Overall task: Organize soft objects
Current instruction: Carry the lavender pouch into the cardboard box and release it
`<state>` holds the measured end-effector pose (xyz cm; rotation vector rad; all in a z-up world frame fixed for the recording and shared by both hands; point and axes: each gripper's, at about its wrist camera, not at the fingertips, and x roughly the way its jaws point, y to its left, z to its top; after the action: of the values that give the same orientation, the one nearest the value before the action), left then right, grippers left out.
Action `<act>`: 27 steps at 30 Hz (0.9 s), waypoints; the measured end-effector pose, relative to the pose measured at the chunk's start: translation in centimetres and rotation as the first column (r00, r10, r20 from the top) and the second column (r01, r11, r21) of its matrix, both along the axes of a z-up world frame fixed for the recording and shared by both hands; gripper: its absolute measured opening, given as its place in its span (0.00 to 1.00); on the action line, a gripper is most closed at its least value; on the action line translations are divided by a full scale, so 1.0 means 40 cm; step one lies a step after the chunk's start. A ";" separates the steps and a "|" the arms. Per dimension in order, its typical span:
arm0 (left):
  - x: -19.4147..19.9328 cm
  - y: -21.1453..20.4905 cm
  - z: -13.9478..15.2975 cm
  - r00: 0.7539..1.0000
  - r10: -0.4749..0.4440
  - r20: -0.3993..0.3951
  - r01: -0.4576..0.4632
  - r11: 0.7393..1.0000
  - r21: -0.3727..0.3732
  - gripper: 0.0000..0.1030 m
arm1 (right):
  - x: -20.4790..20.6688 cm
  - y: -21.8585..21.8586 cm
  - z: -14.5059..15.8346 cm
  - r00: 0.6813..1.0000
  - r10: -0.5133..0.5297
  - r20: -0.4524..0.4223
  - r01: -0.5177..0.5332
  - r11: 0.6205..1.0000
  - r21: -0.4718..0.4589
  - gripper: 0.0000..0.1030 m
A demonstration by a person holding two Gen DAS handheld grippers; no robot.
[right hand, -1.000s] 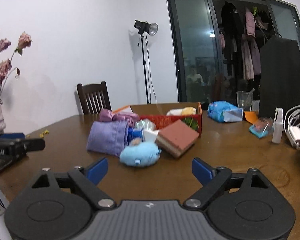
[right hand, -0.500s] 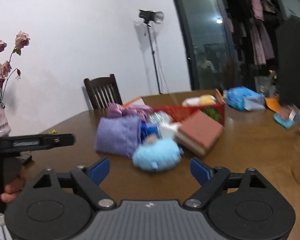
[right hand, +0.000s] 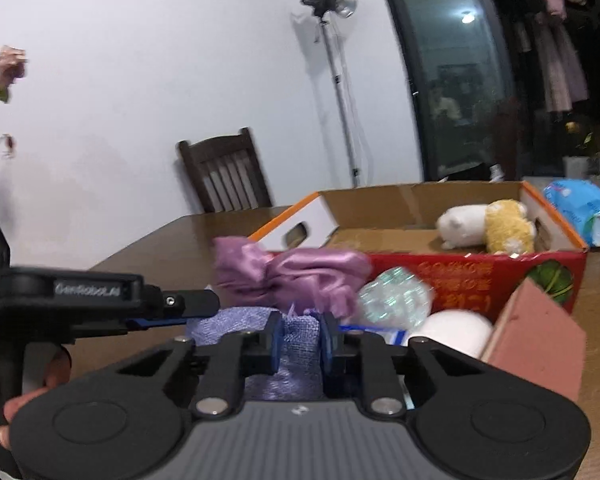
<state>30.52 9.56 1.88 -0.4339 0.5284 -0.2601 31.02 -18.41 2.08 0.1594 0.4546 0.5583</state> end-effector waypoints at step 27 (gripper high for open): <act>-0.278 -0.087 -0.079 0.991 -0.133 -0.013 0.134 0.981 0.138 0.26 | -0.251 -0.023 -0.098 0.991 -0.060 -0.122 0.036 0.982 -0.186 0.44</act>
<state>19.41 6.09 -1.28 -0.2642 0.5763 -0.3493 20.97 -19.34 -1.86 0.0294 0.6223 0.4577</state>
